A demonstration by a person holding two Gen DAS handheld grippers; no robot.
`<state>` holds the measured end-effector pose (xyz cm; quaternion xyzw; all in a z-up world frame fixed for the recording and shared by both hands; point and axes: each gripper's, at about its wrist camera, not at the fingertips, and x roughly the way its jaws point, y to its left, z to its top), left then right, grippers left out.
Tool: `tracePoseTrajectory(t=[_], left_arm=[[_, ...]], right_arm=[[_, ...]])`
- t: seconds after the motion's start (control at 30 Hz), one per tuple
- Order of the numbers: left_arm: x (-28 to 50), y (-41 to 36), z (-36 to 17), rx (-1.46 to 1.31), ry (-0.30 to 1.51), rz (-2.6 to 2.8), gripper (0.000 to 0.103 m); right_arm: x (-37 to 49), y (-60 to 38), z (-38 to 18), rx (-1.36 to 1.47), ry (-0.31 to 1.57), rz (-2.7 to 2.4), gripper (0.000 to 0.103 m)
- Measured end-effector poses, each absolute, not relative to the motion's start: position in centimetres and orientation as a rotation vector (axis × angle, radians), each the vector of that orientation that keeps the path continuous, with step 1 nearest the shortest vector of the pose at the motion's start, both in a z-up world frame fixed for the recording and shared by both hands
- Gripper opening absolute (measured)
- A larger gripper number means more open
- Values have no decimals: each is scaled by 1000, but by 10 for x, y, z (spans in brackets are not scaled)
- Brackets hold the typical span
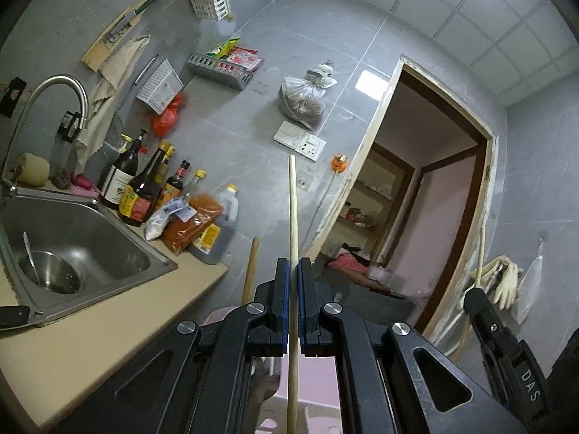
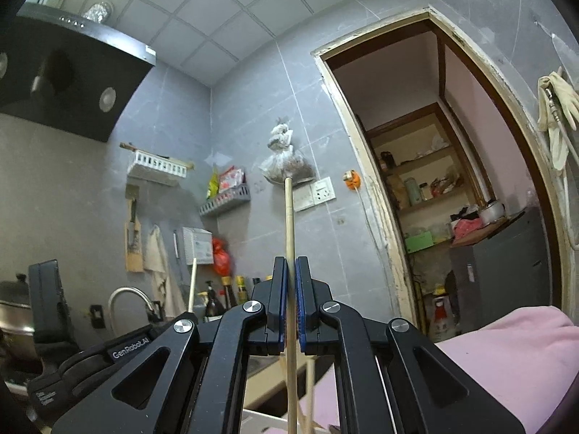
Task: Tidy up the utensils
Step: 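Lift both chopsticks and carry them up over the white basket, then open both grippers to drop the chopsticks into the basket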
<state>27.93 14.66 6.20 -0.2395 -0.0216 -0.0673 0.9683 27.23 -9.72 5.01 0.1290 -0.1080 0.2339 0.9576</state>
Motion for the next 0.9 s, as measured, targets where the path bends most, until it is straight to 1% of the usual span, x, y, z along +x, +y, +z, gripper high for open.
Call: tracePoseTrajectory(t=[0.2,0.4,0.73,0.83,0.9], left_arm=[[277,126,44,-394,-13,-79,2],[275,112,38,-339,30,-69,2],[269,101,25,-207,153,-83,3],[266,103,25,-211,178,-107,3],[266,102,25,-212,207,-134,3]], right_arm=[[277,-95,38,247,-184,444,3],[276,-93,30,222,-146,429,4],[273,-96,25,172,-48,465,4],[267,-100,25,158,-33,485,7],[263,-104,27,158,-30,494,13]])
